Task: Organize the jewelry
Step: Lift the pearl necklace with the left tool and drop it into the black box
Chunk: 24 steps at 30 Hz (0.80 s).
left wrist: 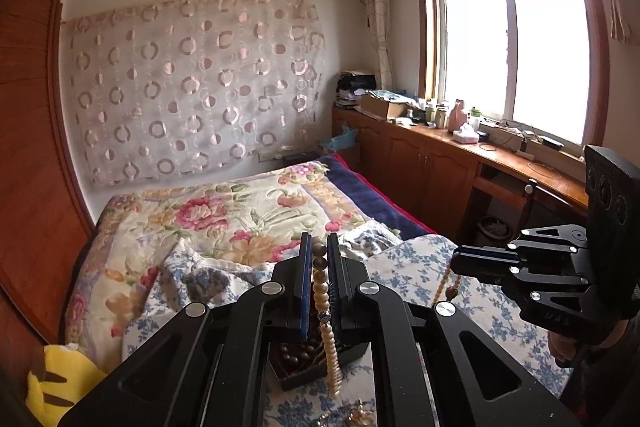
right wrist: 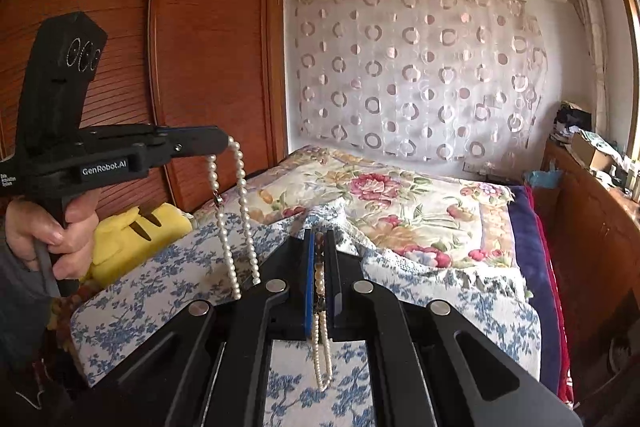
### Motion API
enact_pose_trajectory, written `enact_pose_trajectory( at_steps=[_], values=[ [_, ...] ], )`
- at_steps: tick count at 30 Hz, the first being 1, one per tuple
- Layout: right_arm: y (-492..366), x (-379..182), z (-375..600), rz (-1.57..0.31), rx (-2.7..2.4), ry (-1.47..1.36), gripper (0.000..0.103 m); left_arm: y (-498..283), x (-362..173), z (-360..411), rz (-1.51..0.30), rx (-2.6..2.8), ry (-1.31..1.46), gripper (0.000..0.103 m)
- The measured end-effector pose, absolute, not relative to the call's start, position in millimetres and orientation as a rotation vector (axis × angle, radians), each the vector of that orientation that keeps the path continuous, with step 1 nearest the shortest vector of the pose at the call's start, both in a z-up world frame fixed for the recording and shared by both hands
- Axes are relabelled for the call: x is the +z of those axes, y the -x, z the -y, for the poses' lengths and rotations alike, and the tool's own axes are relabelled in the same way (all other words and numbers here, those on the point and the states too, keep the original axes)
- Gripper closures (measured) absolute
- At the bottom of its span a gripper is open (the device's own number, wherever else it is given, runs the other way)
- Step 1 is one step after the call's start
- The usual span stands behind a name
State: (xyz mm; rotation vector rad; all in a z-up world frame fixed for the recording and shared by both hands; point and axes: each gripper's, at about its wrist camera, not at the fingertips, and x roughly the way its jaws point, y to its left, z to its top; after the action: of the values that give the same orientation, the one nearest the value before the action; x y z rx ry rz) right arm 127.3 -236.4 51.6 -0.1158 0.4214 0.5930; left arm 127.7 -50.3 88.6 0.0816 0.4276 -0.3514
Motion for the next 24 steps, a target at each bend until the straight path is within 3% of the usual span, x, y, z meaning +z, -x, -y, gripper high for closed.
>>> enact_pose_trajectory(
  at_steps=[14, 24],
  values=[
    [-180.9, 96.2, 207.6, -0.375, 0.625, 0.146, 0.098, -176.9, 105.3, 38.7, -0.426, -0.354, -0.042, 0.096],
    [-209.9, 87.6, 188.3, -0.396, 0.666, 0.157, 0.098, -215.6, 42.5, 27.3, -0.576, -0.352, -0.008, 0.096]
  ],
)
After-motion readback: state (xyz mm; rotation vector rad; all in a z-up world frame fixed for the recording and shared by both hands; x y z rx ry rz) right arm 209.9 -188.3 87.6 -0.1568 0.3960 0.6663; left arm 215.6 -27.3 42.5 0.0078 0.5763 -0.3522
